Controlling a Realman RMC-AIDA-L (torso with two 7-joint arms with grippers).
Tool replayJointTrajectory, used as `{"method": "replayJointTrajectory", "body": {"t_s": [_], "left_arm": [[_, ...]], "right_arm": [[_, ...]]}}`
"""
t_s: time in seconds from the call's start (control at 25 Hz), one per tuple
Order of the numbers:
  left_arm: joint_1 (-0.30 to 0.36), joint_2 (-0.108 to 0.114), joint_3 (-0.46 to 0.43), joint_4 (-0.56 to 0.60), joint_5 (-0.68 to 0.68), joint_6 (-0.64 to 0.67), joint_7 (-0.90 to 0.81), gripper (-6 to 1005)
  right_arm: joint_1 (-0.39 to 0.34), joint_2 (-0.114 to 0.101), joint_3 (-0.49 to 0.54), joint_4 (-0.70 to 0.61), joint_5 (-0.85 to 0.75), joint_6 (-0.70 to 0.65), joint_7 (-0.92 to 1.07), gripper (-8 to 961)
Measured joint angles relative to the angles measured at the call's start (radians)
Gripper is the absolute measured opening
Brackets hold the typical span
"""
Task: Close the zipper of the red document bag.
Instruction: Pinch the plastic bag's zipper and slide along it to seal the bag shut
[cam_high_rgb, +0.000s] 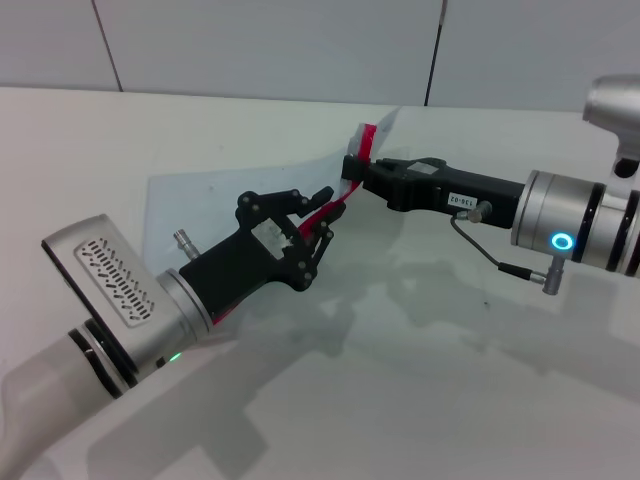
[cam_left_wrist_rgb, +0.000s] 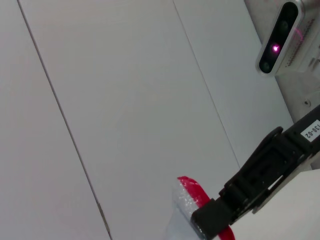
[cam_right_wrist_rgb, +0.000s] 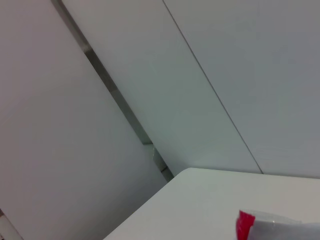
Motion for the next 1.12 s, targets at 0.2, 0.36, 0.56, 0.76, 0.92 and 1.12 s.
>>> {"method": "replayJointTrajectory", "body": {"t_s": [0.2,0.36,0.56,0.76,0.92,1.12], "left_arm": [[0.000,0.000,0.001,-0.002,0.000,-0.011,0.000,127],[-0.001,0.000,0.001,-0.003,0.000,-0.017,0.001,108],[-0.001,0.000,0.002,-0.005,0.000,-0.020,0.001,85],[-0.001,0.000,0.002,-0.005,0.000,-0.023,-0.001,81],[-0.001,0.000,0.002,-0.005,0.000,-0.037,-0.007,81],[0.000,0.000,0.002,-0.005,0.000,-0.044,-0.009,80]], "right_arm": [[-0.001,0.000,0.000,0.000,0.000,0.000,-0.003,16],[-0.002,0.000,-0.001,0.000,-0.001,0.000,-0.004,21],[-0.003,0.000,-0.001,-0.002,-0.002,0.000,-0.004,26],[-0.016,0.001,0.010,-0.012,0.007,0.001,-0.008,32],[-0.050,-0.001,0.038,-0.041,0.027,0.003,-0.009,37],[-0.107,-0.005,0.086,-0.087,0.053,0.014,-0.007,42]]}}
